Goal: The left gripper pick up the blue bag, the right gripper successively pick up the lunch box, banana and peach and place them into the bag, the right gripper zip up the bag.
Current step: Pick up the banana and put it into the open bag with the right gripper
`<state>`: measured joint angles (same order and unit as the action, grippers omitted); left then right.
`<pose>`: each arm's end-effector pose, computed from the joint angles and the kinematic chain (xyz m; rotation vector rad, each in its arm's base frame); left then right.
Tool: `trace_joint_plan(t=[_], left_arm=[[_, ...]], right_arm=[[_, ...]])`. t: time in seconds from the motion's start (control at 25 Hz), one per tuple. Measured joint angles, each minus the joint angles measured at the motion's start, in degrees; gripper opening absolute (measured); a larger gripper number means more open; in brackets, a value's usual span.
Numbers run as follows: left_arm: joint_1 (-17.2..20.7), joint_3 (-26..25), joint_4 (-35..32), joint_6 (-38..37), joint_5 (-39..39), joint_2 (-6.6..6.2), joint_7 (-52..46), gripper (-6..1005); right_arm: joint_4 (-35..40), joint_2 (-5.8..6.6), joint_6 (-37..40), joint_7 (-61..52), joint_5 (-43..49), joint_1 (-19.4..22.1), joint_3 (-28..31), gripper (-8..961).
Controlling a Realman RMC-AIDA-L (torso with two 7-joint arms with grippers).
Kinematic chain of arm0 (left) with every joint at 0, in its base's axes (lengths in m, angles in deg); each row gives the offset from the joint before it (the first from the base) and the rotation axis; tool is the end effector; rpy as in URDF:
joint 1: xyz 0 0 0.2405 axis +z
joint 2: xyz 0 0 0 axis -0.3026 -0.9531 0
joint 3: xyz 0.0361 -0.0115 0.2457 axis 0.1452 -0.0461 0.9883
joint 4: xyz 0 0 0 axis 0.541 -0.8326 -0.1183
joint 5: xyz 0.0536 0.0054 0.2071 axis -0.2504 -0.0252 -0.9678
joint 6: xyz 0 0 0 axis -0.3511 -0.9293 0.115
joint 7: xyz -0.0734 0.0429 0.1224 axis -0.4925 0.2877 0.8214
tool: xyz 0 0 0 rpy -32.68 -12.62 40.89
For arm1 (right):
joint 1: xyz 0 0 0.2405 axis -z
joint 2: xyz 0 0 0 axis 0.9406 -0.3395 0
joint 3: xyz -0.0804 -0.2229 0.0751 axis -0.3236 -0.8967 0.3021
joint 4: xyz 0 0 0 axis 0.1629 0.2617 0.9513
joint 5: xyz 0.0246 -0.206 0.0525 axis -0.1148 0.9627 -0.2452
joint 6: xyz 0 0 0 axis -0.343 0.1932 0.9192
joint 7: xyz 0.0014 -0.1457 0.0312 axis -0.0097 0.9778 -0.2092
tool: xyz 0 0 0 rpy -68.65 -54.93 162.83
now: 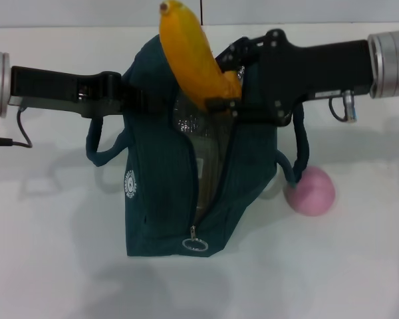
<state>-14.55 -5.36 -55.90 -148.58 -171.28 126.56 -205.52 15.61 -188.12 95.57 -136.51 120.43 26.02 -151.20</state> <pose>-0.1912 0.3436 0.0604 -2.5418 -1.7393 -0.6151 0.1099 0.3733 -0.0056 -2.8260 -0.4925 0.8616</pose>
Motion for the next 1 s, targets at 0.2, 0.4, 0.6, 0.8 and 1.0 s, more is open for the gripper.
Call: trace_joint_plan(t=[0.2, 0.4, 0.6, 0.8, 1.0], left_arm=[[0.00, -0.06, 0.00, 0.00, -0.02, 0.15, 0.00, 43], [0.00, -0.08, 0.00, 0.17, 0.00, 0.15, 0.00, 43], [0.00, -0.08, 0.00, 0.58, -0.02, 0.23, 0.00, 43], [0.13, -0.08, 0.00, 0.61, -0.03, 0.23, 0.00, 43], [0.12, -0.08, 0.40, 0.62, 0.02, 0.23, 0.00, 43]], right_arm=[[-0.03, -0.06, -0.16, 1.62, -2.38, -0.09, -0.26, 475], [-0.92, -0.12, -1.76, 2.74, -2.50, -0.60, -0.93, 477], [-1.80, -0.07, -2.41, 5.30, -2.24, -0.79, -1.14, 479], [-2.16, -0.20, -3.66, 6.47, -3.18, -0.32, -1.16, 481], [-2.16, -0.24, -3.85, 6.56, -3.47, -0.19, -1.32, 483]])
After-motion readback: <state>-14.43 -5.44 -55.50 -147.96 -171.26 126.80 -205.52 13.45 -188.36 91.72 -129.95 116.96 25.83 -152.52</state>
